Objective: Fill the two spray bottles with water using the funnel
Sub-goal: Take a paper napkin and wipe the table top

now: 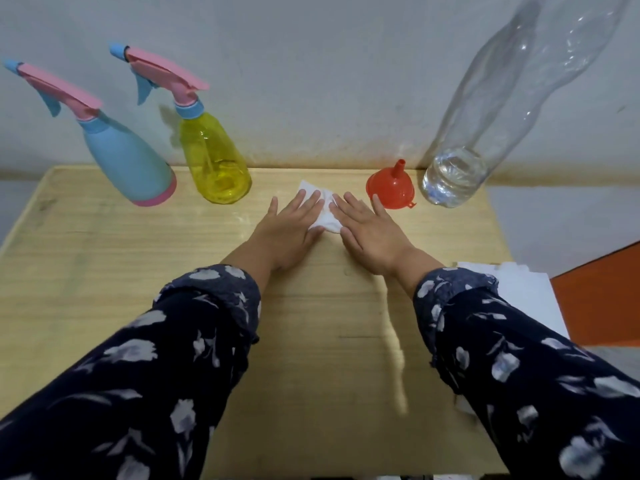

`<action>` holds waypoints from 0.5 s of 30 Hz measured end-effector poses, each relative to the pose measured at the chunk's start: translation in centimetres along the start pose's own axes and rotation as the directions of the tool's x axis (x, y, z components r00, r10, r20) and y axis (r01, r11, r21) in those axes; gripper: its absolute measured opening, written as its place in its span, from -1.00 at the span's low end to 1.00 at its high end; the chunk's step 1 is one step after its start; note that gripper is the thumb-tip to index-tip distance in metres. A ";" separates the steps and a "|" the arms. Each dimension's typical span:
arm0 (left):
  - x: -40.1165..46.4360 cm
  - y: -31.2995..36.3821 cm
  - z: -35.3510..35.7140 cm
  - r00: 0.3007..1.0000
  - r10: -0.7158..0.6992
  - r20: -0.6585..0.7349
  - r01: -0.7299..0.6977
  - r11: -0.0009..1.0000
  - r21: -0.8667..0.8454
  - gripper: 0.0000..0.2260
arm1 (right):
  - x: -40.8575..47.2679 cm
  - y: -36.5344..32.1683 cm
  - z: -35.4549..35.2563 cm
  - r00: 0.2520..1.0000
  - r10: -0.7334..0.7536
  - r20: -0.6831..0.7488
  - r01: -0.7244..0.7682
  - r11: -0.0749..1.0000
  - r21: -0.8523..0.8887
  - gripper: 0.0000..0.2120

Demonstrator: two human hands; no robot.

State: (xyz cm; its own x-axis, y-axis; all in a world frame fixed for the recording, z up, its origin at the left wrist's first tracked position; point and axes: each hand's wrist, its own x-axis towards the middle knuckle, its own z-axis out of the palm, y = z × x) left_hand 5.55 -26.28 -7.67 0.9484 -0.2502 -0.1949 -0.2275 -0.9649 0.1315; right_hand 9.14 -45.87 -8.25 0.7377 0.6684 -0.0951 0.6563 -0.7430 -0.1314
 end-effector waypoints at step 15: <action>-14.1 5.4 3.5 0.996 0.044 0.076 -0.044 0.999 0.006 -0.51 | -13.8 -9.2 2.7 0.995 0.097 -0.003 -0.097 0.991 0.090 -0.46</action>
State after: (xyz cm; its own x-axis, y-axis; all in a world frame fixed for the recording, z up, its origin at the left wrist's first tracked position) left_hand -9.85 -28.27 -7.61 0.9179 -0.2975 -0.2626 -0.2706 -0.9533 0.1340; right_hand -7.52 -48.22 -8.38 0.7984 0.5929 -0.1048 0.5650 -0.7979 -0.2100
